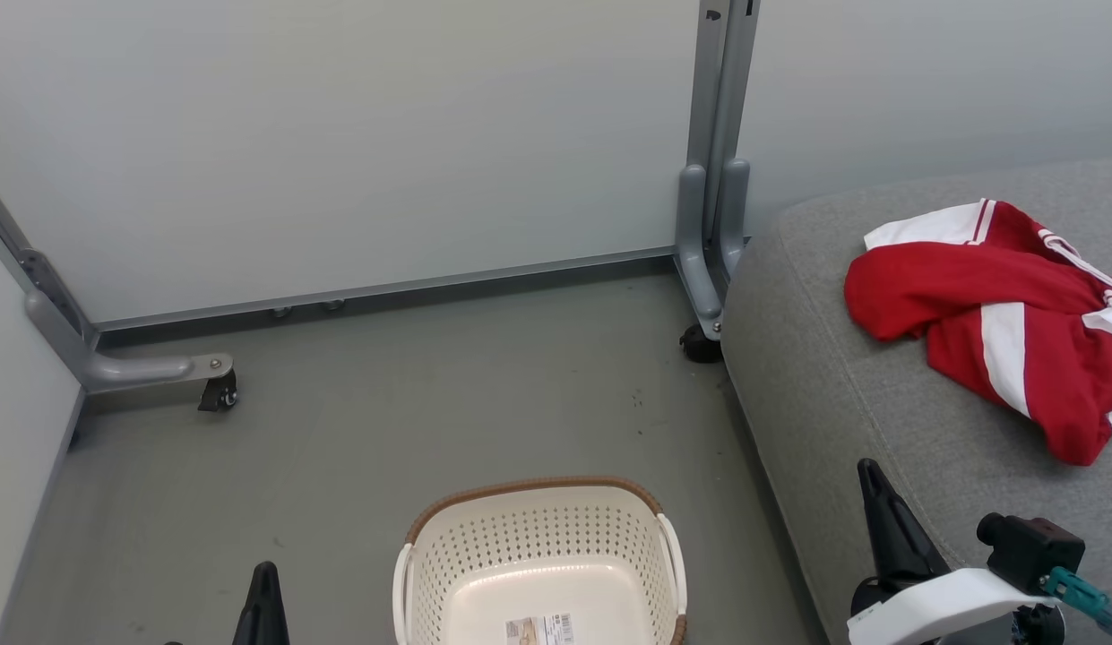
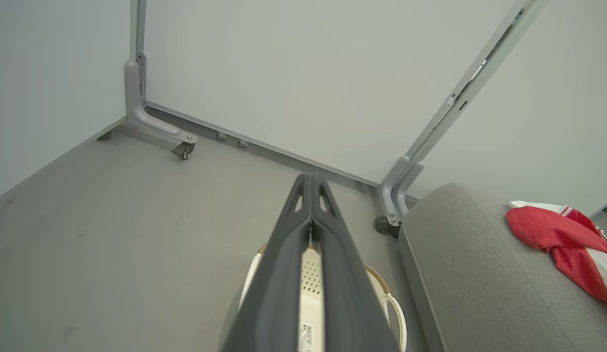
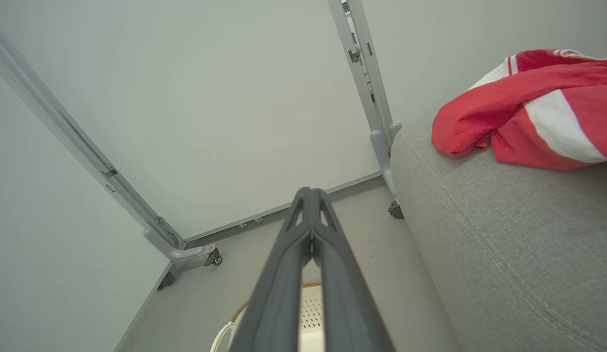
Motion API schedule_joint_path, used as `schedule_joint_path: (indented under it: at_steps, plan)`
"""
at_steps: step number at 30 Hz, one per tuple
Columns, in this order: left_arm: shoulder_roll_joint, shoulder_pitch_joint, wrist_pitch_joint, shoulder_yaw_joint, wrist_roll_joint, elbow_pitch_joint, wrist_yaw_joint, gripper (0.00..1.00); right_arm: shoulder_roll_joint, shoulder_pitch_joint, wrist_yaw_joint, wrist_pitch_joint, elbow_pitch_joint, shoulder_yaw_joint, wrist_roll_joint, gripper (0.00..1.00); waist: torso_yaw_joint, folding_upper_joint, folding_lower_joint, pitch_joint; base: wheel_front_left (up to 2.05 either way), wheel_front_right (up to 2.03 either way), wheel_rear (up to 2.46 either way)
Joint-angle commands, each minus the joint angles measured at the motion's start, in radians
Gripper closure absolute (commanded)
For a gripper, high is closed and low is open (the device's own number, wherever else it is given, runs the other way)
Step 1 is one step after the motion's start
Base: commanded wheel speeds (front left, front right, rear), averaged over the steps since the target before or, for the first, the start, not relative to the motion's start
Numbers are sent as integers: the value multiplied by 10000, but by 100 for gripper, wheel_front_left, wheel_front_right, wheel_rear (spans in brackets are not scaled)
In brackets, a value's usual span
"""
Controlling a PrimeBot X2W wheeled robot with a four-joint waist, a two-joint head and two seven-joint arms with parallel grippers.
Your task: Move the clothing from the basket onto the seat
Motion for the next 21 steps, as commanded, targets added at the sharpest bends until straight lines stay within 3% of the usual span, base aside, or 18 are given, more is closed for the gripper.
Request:
schedule_joint_path:
  at_steps: [1, 21]
  plan:
    - [110, -376, 70, 86, -409, -85, -61, 100, -25, -350, -2, 73, -80, -93, 406, 100, 10, 0, 0, 17, 0, 0, 0]
    - [201, -1225, 779, 380, -3357, 328, -390, 100, 40, -818, -4, 780, 238, -531, 3439, 100, 124, 0, 0, 241, 0, 0, 0]
